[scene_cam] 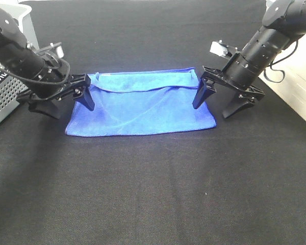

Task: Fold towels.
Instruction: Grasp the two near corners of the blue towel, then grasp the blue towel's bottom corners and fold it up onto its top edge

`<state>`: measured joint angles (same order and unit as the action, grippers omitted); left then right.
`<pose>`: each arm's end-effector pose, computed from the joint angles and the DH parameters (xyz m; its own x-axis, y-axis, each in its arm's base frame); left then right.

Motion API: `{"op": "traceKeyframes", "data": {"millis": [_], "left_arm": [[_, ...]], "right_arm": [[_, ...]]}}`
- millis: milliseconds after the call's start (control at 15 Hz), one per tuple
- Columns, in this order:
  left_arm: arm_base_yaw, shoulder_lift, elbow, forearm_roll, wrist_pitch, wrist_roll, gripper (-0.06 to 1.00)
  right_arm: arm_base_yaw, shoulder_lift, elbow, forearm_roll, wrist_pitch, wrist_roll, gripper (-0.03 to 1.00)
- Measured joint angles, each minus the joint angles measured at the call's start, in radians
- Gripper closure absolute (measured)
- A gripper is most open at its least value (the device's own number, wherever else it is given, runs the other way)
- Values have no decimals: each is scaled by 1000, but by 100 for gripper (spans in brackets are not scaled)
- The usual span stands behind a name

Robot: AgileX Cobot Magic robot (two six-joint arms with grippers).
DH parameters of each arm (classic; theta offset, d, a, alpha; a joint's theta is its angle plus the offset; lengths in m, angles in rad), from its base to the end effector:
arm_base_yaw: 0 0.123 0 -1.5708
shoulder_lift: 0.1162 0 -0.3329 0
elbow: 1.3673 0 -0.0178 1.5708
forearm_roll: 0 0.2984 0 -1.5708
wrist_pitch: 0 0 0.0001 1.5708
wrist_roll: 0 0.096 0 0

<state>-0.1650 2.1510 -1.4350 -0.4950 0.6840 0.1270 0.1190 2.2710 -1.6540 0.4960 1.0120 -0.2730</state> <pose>0.4826 -0.1096 0.1303 -0.9691 -0.0959 -0.2272 -0.0084 0.9336 -0.3583 0.5085 0.0998 0.1281 -0.9900 -0.1125 -0.0857 -0.1377 0.9050 0.4025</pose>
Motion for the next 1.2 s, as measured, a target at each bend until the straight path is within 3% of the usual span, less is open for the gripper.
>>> {"op": "traceKeyframes", "data": {"millis": [267, 400, 467, 667, 733, 800, 1000, 1200], "left_arm": [[-7, 58, 2, -78, -18, 8, 12], [-21, 71, -2, -108, -30, 24, 22], [-23, 76, -3, -116, -31, 26, 31], [-23, 90, -3, -117, 2, 26, 81], [-23, 90, -3, -105, 18, 24, 91], [-23, 90, -3, -105, 18, 24, 91], [-23, 35, 0, 25, 109, -45, 93], [-23, -56, 71, 109, 196, -66, 93]], "right_arm": [[0, 28, 4, 31, -26, -11, 16], [0, 52, 4, 61, -32, -23, 26], [0, 56, 4, 67, -35, -25, 35], [0, 64, 4, 76, -45, -16, 88], [0, 64, 4, 76, -40, 7, 96], [0, 64, 4, 76, -40, 7, 96], [0, 43, 37, 52, -6, 39, 97], [0, -63, 241, 34, -57, 46, 97]]}}
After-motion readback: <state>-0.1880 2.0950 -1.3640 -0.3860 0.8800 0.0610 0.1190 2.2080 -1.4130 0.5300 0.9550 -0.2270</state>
